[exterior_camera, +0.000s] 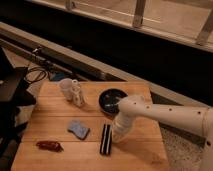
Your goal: Push the eraser across the table
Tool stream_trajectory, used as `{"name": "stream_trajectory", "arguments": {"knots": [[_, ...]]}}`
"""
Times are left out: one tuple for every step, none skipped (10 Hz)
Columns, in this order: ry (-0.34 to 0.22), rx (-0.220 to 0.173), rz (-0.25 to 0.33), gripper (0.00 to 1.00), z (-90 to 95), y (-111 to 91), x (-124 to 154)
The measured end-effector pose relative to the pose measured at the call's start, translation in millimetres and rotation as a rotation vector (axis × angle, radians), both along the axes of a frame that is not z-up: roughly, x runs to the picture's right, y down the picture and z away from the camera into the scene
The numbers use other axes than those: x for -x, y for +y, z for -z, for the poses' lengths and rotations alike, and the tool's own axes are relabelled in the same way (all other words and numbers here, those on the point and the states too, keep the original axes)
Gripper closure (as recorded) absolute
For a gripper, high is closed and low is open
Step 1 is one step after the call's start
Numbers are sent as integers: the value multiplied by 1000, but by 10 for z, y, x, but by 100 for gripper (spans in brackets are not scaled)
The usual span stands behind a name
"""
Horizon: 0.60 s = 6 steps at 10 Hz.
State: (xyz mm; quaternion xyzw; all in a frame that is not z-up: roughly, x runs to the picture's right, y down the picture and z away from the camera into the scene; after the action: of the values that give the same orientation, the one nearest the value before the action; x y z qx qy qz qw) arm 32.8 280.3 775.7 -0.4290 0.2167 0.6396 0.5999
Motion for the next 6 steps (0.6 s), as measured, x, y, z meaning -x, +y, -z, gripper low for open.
{"name": "stream_trajectory", "arguments": {"knots": [[-26, 9, 11, 100, 23, 32, 74], [-56, 17, 23, 100, 47, 61, 181], [-107, 30, 44, 100, 94, 109, 372], [-129, 34, 54, 100, 114, 134, 428], [-154, 37, 62, 100, 135, 160, 498], [-181, 38, 73, 100, 162, 178, 605]]}}
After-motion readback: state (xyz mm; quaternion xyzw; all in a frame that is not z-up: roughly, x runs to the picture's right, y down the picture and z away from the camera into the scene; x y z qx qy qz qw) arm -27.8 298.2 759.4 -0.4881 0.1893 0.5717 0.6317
